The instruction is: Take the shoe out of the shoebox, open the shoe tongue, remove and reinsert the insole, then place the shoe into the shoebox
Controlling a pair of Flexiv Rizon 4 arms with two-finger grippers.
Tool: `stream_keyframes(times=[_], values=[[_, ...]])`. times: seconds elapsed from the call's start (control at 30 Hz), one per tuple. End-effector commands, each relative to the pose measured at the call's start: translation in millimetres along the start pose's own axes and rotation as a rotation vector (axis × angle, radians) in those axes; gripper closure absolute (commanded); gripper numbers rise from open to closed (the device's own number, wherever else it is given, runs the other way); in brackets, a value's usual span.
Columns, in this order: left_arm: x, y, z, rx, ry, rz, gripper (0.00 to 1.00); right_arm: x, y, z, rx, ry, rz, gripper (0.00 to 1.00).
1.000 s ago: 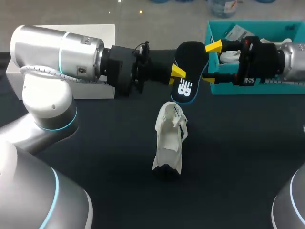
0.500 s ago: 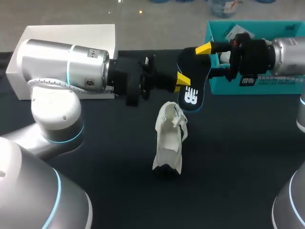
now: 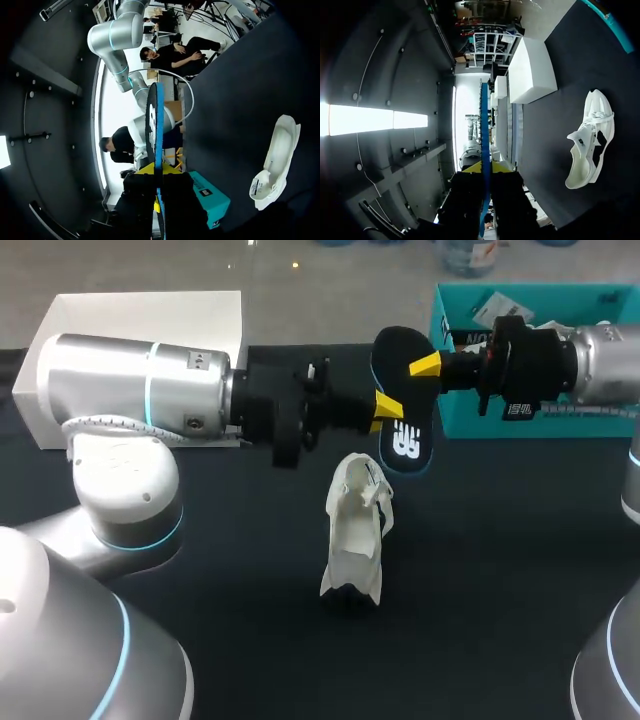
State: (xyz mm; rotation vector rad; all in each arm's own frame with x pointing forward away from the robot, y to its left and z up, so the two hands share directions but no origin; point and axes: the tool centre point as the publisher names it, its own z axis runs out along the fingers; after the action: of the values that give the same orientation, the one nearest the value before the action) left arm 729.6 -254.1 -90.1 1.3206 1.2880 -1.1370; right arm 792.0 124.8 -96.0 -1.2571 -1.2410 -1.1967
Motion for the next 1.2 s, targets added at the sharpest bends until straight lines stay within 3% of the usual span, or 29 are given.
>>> stream_keyframes(times=[0.03, 0.07, 0.23, 0.4, 0.77, 1.0, 1.2], values=[[-1.0, 4, -1, -0.004, 0.022, 0.014, 0.25, -1.6, 2.2, 1, 0.000, -0.007, -0.004, 1.00], [-1.5, 5, -2, -0.004, 0.032, 0.017, 0.00, -2.8, 2.6, 1, -0.002, -0.011, -0.005, 1.00], [-13.0, 15, -17, 0.052, 0.171, 0.043, 0.00, -13.7, 4.0, 0, -0.011, -0.048, 0.022, 1.00], [-23.0, 30, -33, 0.113, 0.396, 0.085, 0.00, -22.7, 5.2, 1, -0.012, -0.080, 0.040, 1.00], [-46.3, 53, -53, 0.154, 0.678, 0.102, 0.00, -31.5, 8.2, 6, -0.008, -0.098, 0.042, 1.00], [-55.5, 57, -61, 0.162, 0.884, 0.114, 0.00, -33.9, 12.7, 12, 0.002, -0.130, 0.044, 1.00], [-67.7, 60, -68, 0.110, 1.054, 0.102, 0.00, -36.5, 15.1, 15, 0.004, -0.151, 0.048, 1.00]])
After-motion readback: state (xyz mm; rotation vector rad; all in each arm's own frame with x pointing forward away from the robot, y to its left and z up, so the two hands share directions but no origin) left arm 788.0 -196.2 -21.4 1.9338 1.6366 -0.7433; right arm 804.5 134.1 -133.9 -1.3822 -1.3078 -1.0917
